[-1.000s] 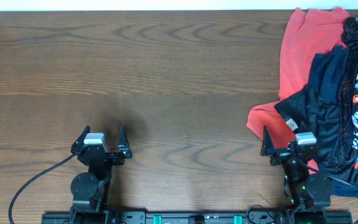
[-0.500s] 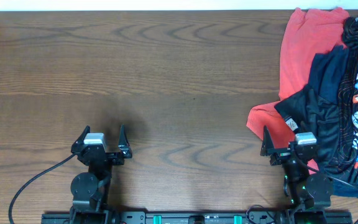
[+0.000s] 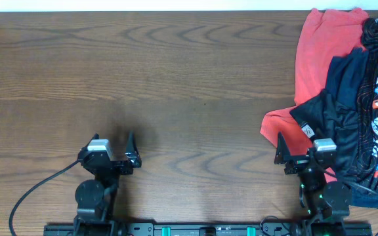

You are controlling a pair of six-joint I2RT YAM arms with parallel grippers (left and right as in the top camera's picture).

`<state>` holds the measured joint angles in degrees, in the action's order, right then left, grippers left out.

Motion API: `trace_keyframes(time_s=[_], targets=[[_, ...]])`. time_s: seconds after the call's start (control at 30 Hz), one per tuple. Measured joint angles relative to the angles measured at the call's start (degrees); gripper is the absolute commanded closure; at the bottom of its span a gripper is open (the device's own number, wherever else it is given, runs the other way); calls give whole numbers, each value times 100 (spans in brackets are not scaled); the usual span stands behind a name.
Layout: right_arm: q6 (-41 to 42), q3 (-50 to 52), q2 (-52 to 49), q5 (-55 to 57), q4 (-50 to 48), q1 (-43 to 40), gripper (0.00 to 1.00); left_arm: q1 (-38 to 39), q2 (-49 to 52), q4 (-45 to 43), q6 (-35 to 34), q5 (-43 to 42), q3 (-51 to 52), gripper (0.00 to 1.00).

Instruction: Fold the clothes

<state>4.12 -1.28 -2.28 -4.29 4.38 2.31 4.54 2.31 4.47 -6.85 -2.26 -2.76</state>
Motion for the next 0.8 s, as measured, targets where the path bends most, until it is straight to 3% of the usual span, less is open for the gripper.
trace_keyframes(time_s=[0.2, 0.5, 0.63, 0.8], targets=[[52, -859, -1119, 369, 592, 0, 1, 0, 1097, 1088, -122, -214, -933, 2], [85, -3088, -4531, 752, 1853, -101, 1, 0, 3598, 2970, -199, -293, -3285, 2], [61, -3934, -6183, 802, 2155, -361, 1, 0, 4483, 3338, -203, -481, -3875, 2], [39, -4277, -7495, 828, 2022, -466, 1, 0, 5099, 3394, -216, -866, -4009, 2]])
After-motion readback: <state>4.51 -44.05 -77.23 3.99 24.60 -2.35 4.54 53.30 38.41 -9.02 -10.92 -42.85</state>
